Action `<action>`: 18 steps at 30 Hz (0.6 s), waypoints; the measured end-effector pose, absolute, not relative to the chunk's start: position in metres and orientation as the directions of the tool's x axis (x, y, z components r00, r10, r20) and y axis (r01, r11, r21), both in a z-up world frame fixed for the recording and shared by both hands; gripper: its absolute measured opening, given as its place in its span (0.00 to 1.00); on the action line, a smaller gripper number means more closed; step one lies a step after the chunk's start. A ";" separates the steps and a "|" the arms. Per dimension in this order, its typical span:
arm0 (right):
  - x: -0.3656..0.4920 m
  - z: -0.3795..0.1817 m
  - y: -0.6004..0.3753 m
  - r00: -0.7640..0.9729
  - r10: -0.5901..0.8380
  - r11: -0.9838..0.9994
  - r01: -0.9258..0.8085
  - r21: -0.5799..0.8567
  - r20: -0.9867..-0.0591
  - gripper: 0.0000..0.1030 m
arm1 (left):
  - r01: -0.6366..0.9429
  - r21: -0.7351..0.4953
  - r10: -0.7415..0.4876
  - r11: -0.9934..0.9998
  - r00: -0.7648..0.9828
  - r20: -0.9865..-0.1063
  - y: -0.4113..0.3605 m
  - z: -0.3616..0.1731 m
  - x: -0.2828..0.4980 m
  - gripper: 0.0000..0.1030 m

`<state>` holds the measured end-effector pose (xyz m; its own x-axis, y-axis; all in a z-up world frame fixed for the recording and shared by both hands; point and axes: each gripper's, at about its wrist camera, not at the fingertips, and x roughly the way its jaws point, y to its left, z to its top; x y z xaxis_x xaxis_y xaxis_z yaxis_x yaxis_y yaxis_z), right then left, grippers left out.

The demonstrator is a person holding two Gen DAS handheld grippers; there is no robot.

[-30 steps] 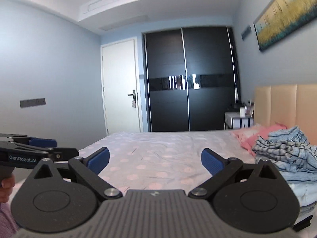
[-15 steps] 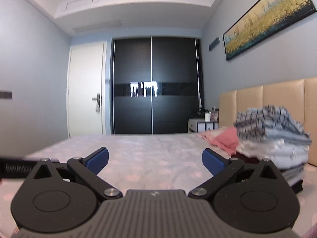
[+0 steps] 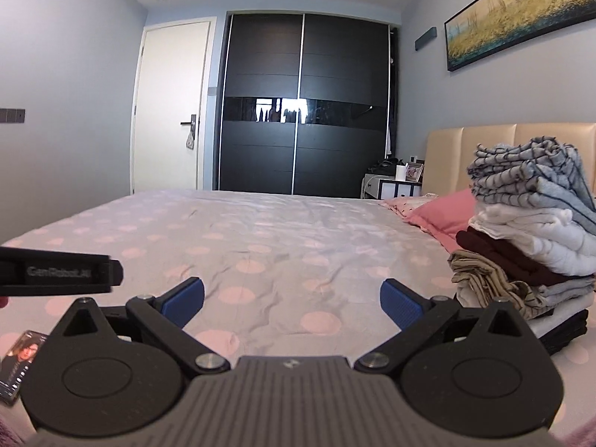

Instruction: Fold clothes

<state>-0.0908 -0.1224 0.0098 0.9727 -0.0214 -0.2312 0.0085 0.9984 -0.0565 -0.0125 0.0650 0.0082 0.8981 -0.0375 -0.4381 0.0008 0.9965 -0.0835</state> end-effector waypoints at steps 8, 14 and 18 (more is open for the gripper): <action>-0.070 -0.008 -0.139 0.950 -0.076 0.996 0.083 0.012 -0.303 0.99 | 0.012 -0.013 -0.017 1.000 0.873 -0.488 0.058 -0.011 -0.010 0.82; -0.069 -0.010 -0.137 0.944 -0.064 0.997 0.075 0.022 -0.323 0.99 | -0.006 -0.022 -0.006 1.000 0.865 -0.501 0.063 -0.012 -0.015 0.82; -0.073 -0.009 -0.131 0.950 -0.046 0.999 0.051 0.007 -0.310 0.99 | 0.004 -0.010 -0.008 1.000 0.869 -0.494 0.062 -0.009 -0.021 0.82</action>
